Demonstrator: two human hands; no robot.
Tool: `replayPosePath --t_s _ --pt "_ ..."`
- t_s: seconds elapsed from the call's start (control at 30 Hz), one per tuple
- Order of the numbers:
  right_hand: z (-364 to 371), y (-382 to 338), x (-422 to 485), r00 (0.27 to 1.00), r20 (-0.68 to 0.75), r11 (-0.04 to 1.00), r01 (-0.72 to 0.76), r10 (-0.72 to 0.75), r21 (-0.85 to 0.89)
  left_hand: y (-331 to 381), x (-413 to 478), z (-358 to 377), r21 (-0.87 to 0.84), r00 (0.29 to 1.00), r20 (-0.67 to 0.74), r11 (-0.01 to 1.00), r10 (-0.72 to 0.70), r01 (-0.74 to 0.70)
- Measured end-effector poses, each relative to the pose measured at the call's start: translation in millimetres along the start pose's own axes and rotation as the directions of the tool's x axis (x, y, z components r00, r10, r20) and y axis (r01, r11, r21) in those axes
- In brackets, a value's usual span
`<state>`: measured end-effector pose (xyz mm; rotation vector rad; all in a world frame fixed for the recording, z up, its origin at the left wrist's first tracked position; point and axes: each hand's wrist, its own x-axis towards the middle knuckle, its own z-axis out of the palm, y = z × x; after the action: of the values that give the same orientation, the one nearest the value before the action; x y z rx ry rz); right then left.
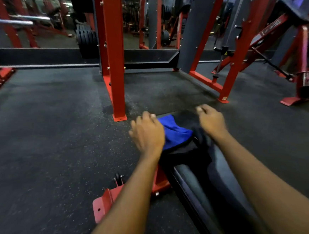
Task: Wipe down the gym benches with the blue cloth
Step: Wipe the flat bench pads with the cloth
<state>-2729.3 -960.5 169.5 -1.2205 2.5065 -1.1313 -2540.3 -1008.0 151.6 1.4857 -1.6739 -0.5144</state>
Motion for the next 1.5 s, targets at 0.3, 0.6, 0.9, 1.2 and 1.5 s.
replayPosePath --t_s 0.3,0.6,0.9,1.2,1.5 --pt "-21 88 6 0.861 0.250 0.889 -0.387 0.443 -0.245 24 -8 47 0.299 0.922 0.373 0.954 -0.104 -0.014" --pt "-10 105 17 0.888 0.162 0.877 -0.367 0.429 -0.311 -5 19 47 0.169 0.939 0.342 0.985 -0.031 -0.029" --pt "-14 98 10 0.890 0.134 0.865 -0.374 0.437 -0.335 -25 74 50 0.065 0.846 0.461 0.941 0.268 -0.333" --pt "-15 90 5 0.896 0.090 0.848 -0.373 0.434 -0.376 -19 20 46 0.124 0.708 0.556 0.800 0.435 -0.588" --pt "-7 102 17 0.891 0.088 0.834 -0.377 0.446 -0.403 58 74 132 0.174 0.569 0.736 0.710 0.367 -0.683"
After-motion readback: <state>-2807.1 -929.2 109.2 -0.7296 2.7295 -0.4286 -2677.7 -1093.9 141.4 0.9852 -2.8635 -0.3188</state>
